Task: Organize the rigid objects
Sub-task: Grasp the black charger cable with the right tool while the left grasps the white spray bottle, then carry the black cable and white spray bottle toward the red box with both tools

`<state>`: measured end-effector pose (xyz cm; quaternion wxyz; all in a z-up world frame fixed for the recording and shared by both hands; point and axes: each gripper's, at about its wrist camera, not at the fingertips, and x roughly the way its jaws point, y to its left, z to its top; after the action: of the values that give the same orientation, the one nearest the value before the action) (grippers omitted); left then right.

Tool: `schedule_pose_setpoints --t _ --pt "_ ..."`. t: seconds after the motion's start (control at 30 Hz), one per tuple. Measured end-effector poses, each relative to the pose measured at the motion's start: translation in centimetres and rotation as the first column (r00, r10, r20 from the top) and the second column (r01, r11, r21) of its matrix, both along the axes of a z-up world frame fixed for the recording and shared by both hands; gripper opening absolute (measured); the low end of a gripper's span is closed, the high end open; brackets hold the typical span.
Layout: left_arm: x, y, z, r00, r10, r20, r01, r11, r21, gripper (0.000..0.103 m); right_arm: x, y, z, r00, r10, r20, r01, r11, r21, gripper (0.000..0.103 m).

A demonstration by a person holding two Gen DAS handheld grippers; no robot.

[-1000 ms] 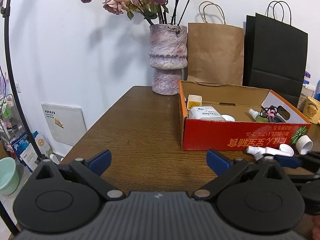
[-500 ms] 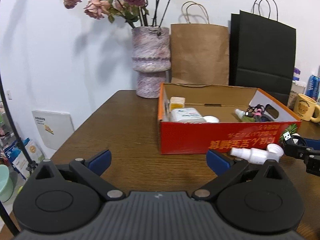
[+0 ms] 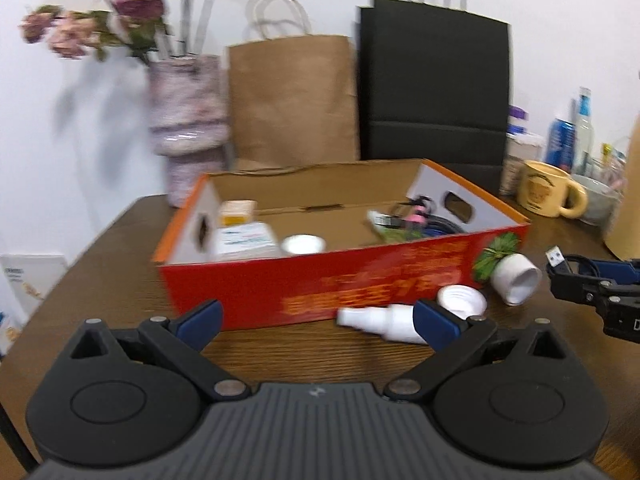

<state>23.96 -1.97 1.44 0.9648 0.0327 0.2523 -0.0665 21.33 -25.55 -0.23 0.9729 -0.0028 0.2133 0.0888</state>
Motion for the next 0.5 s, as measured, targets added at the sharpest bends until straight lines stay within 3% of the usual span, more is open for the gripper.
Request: schedule_pose_setpoints --t 0.17,0.5 --pt "1.5 -2.2 -1.4 0.996 -0.087 -0.029 0.088 0.996 0.01 0.103 0.5 -1.6 -0.3 0.999 -0.036 -0.002 0.036 0.999 0.017 0.043" --pt "3.5 -3.9 -2.5 0.983 -0.172 -0.063 0.173 0.985 0.012 0.103 1.5 -2.6 -1.0 0.998 -0.069 -0.006 0.069 0.997 0.029 0.043"
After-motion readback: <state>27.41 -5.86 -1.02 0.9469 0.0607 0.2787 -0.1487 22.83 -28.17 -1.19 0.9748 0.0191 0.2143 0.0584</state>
